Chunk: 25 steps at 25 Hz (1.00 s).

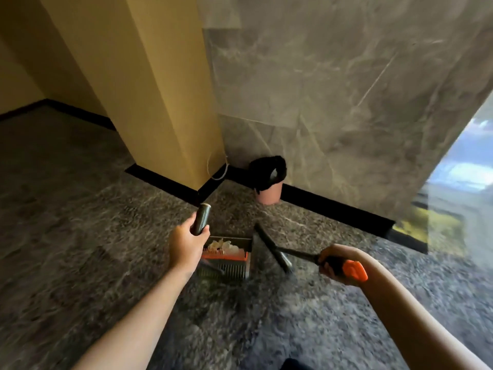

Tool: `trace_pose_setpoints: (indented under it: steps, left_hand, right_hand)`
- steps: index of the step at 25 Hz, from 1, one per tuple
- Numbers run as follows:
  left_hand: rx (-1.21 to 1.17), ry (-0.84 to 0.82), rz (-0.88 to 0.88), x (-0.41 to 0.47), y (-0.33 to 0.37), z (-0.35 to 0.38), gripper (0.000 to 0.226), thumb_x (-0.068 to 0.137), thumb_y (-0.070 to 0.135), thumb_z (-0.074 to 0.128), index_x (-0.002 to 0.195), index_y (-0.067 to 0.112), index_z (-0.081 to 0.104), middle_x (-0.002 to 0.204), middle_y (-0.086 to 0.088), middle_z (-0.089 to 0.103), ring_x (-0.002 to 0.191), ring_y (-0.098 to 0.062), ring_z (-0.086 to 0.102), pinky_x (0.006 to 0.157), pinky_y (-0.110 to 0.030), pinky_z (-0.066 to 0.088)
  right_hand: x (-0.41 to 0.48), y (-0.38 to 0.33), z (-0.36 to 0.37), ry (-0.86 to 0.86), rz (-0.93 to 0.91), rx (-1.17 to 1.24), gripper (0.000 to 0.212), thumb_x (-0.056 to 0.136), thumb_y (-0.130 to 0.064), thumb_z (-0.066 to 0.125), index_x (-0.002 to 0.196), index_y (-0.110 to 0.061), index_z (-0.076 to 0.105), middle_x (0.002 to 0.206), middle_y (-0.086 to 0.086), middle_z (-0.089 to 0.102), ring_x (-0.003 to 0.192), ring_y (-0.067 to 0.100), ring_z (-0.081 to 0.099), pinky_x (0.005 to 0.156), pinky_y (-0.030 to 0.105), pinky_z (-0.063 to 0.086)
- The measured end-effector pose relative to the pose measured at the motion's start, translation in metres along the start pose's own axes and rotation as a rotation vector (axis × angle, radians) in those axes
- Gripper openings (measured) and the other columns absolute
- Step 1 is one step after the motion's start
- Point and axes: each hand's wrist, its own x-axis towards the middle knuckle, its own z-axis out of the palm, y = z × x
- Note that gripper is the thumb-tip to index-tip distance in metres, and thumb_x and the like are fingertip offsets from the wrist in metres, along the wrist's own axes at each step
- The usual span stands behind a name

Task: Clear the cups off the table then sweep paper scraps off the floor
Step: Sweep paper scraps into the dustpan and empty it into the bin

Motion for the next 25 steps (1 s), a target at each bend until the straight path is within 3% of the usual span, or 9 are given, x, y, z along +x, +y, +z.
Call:
trace_pose_setpoints:
  steps: [6, 11, 14, 18, 22, 25]
  left_hand:
    - [0.05, -0.124, 0.047, 0.204, -0.016, 0.056, 0.049, 0.087, 0.016, 0.067, 0.133, 0.011, 0.053, 0.101, -0.015, 0.069, 0.083, -0.036, 0.066, 0.069, -0.042, 0.053]
    - [0.074, -0.16, 0.038, 0.354, -0.019, 0.093, 0.045, 0.088, 0.012, 0.065, 0.132, 0.009, 0.054, 0.071, -0.01, 0.063, 0.041, -0.014, 0.052, 0.037, -0.024, 0.043]
    - [0.083, -0.222, 0.004, 0.432, -0.019, 0.105, 0.047, 0.088, 0.013, 0.065, 0.133, 0.01, 0.053, 0.078, -0.002, 0.063, 0.042, -0.017, 0.054, 0.034, -0.023, 0.043]
    - [0.044, -0.381, -0.079, 0.517, -0.023, 0.121, 0.038, 0.089, 0.012, 0.064, 0.126, 0.011, 0.058, 0.072, -0.006, 0.064, 0.036, -0.011, 0.049, 0.038, -0.026, 0.044]
    - [0.034, -0.603, -0.044, 0.59, -0.031, 0.123, 0.039, 0.089, 0.01, 0.063, 0.128, 0.007, 0.057, 0.062, -0.003, 0.055, 0.038, -0.011, 0.047, 0.043, -0.027, 0.044]
    - [0.071, -0.77, 0.019, 0.627, -0.037, 0.105, 0.044, 0.09, 0.01, 0.062, 0.133, 0.007, 0.052, 0.073, -0.005, 0.061, 0.046, -0.011, 0.054, 0.041, -0.022, 0.046]
  right_hand:
    - [0.115, -0.114, 0.046, 0.086, 0.007, 0.064, 0.028, 0.092, -0.003, 0.043, 0.066, 0.004, 0.047, 0.038, 0.014, 0.049, 0.024, 0.013, 0.046, 0.027, 0.011, 0.035]
    - [0.203, -0.218, 0.086, 0.171, -0.007, 0.075, 0.03, 0.091, 0.002, 0.045, 0.061, 0.001, 0.046, 0.033, 0.012, 0.046, 0.021, 0.012, 0.045, 0.027, 0.01, 0.034]
    - [0.228, -0.27, 0.112, 0.214, 0.005, 0.109, 0.032, 0.094, 0.0, 0.041, 0.062, -0.001, 0.043, 0.031, 0.01, 0.044, 0.02, 0.012, 0.043, 0.025, 0.01, 0.032]
    - [0.247, -0.306, 0.147, 0.272, 0.052, 0.102, 0.029, 0.093, 0.002, 0.042, 0.065, 0.0, 0.045, 0.03, 0.009, 0.045, 0.019, 0.012, 0.043, 0.025, 0.012, 0.033]
    - [0.256, -0.306, 0.198, 0.291, -0.005, 0.161, 0.031, 0.094, 0.001, 0.043, 0.063, 0.0, 0.047, 0.038, 0.013, 0.046, 0.021, 0.013, 0.044, 0.026, 0.012, 0.034]
    - [0.262, -0.298, 0.244, 0.343, -0.007, 0.254, 0.034, 0.095, 0.001, 0.041, 0.062, -0.002, 0.046, 0.035, 0.012, 0.045, 0.02, 0.012, 0.042, 0.026, 0.012, 0.032]
